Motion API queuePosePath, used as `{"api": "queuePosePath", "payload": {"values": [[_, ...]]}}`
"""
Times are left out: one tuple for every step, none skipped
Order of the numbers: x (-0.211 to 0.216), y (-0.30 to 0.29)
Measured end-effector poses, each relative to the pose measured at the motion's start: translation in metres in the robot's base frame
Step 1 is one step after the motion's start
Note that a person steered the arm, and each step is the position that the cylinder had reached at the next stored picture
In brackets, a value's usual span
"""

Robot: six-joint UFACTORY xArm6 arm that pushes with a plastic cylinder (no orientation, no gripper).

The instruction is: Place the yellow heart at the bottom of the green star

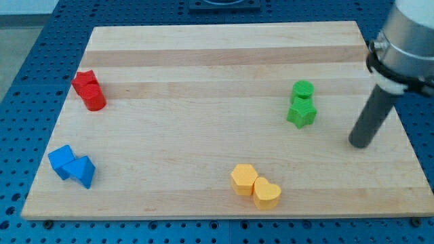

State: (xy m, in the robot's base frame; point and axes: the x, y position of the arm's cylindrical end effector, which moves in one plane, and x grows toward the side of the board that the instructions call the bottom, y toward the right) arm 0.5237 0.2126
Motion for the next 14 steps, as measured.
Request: {"api": "queuePosePath", "payload": {"values": [[0.035,-0.005],[0.072,-0.023],[0.092,-0.047],[0.095,-0.075],[0.095,-0.116],[0.095,-0.159],[0.095,-0.187],[0.095,-0.213],[0.091,-0.242],[0.076,-0.262],[0.063,-0.26],[0.055,-0.233],[0.036,-0.216],[0.017,-0.198]]}}
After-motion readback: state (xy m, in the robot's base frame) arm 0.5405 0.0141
